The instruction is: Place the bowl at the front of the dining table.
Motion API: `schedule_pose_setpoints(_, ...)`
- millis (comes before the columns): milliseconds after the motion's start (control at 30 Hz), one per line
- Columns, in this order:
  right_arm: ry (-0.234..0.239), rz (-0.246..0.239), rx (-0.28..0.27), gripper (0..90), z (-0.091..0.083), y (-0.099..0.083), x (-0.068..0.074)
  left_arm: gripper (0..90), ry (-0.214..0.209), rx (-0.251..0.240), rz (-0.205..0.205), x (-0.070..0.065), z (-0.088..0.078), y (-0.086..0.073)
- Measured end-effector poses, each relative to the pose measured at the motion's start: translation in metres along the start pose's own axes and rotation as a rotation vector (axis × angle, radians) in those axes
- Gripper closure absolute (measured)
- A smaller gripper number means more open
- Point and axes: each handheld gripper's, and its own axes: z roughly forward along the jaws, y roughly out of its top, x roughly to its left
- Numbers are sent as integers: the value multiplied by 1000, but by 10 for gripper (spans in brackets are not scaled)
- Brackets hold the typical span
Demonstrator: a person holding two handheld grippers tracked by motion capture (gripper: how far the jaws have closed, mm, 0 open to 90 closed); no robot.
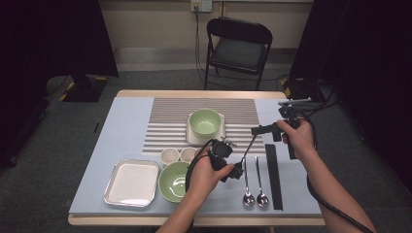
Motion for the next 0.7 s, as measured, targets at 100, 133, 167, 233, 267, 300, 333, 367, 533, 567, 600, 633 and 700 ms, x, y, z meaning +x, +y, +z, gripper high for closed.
schedule_pose_setpoints(100,-5,6,-1,900,0,1,-1,170,11,-11,-1,3,-6,3)
schedule_pose_setpoints(133,-4,6,-3,900,0,2,-1,170,11,-11,-1,3,-6,3)
schedule_pose_setpoints(167,-5,5,0,900,0,2,-1,170,1,-11,-9,5,-9,5)
schedule_pose_setpoints(233,-6,6,0,900,0,3,-1,170,6,-7,-4,6,-12,6)
schedule_pose_setpoints(267,-4,5,0,900,0,3,-1,170,4,-6,-10,6,-13,6)
schedule_pose_setpoints(300,-4,5,-1,900,0,4,-1,170,4,-12,-8,7,-15,7)
schedule_pose_setpoints(333,-4,4,-2,900,0,4,-1,171,10,-11,-1,7,-16,7)
schedule_pose_setpoints(367,-4,2,0,900,1,4,-1,171,16,-9,-2,7,-18,8)
schedule_pose_setpoints(533,-6,4,-1,900,0,7,1,170,21,-15,-5,11,-25,8)
schedule_pose_setpoints(567,-7,2,0,900,0,7,1,171,16,-18,-9,12,-26,7)
schedule_pose_setpoints(600,-7,0,-2,900,1,7,1,171,10,-19,-10,14,-28,7)
schedule_pose_setpoints(633,-7,1,0,900,1,7,1,171,18,-18,-15,15,-29,6)
schedule_pose_setpoints(700,-8,3,0,900,1,7,1,171,21,-21,-21,17,-32,4)
